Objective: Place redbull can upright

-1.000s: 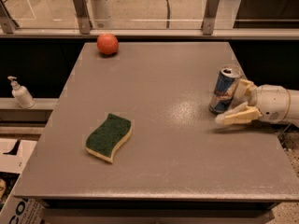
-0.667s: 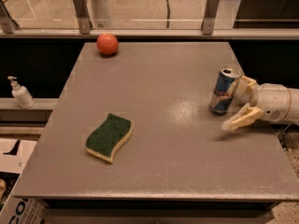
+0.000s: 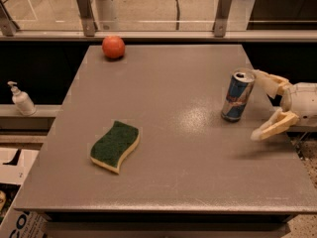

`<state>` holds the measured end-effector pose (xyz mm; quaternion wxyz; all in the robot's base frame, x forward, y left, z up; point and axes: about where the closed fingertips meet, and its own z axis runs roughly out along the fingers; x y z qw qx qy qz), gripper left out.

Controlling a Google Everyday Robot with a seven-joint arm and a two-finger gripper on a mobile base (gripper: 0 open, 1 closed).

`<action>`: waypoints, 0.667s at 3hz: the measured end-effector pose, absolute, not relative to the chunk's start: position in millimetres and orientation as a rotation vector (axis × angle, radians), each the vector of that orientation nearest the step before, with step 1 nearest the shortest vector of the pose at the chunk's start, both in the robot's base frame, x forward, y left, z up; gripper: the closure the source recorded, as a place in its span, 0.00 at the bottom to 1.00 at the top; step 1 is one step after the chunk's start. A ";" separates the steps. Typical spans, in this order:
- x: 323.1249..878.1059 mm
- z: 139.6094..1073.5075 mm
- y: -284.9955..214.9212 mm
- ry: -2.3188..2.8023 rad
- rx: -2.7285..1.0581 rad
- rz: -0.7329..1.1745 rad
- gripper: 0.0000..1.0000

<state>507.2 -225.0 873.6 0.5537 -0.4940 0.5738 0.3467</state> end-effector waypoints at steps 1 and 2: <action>489.3 886.6 -239.0 1.363 -1.206 0.767 0.00; 455.5 899.4 -270.9 1.395 -1.210 0.670 0.00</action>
Offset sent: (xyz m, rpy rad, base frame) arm -0.0611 -0.0550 0.0313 -0.1224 -0.0703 -0.0719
